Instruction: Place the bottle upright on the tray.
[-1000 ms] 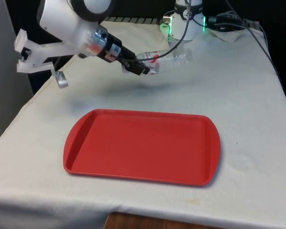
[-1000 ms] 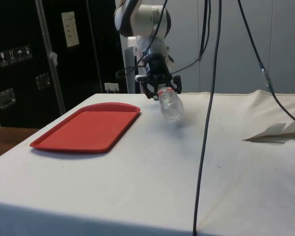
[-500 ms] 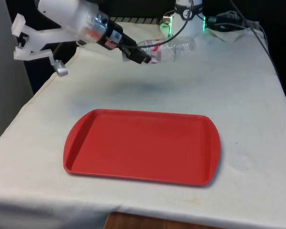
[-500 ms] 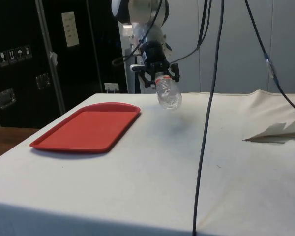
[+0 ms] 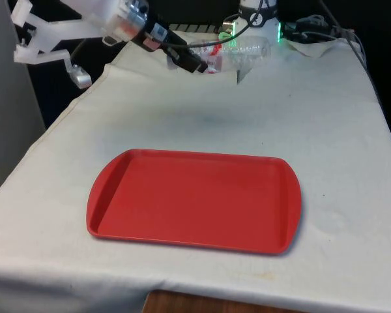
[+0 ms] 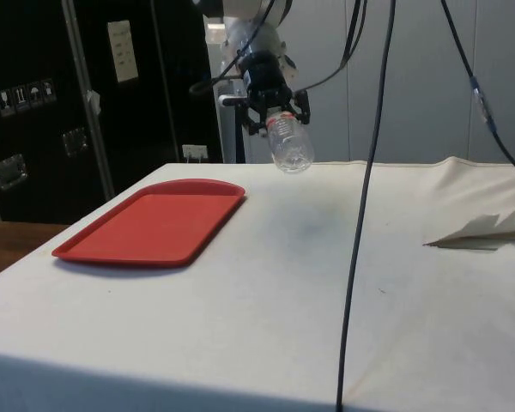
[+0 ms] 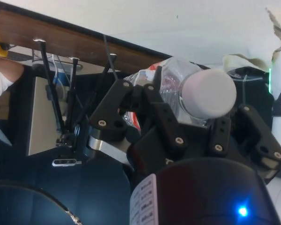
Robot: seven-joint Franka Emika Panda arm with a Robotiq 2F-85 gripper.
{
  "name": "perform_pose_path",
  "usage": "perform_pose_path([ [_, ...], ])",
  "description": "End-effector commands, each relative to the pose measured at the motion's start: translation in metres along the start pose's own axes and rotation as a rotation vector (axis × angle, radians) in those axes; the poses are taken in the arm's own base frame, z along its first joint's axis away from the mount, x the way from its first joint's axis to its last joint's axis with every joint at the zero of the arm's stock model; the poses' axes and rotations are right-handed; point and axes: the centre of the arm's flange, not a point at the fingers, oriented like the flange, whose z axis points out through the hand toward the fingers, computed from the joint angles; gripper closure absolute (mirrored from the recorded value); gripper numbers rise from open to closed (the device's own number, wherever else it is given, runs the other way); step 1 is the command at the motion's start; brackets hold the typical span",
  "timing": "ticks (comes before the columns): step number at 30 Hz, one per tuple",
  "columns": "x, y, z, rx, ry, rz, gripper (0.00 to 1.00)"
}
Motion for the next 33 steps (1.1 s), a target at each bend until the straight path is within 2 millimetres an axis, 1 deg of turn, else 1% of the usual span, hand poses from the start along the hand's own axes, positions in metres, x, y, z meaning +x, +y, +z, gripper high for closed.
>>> perform_pose_path([
  [1, -0.005, 0.0, -0.003, -0.002, 0.011, 0.003, 0.69],
  [3, -0.002, 0.0, -0.002, 0.0, 0.002, 0.001, 0.69],
  [4, -0.008, -0.001, -0.006, -0.003, 0.016, 0.004, 0.69],
  [8, -0.013, -0.002, -0.008, -0.01, 0.027, 0.002, 0.69],
  [30, -0.012, -0.003, -0.006, -0.019, 0.021, 0.002, 0.69],
  [33, -0.01, -0.004, -0.008, -0.014, 0.042, 0.002, 0.69],
])
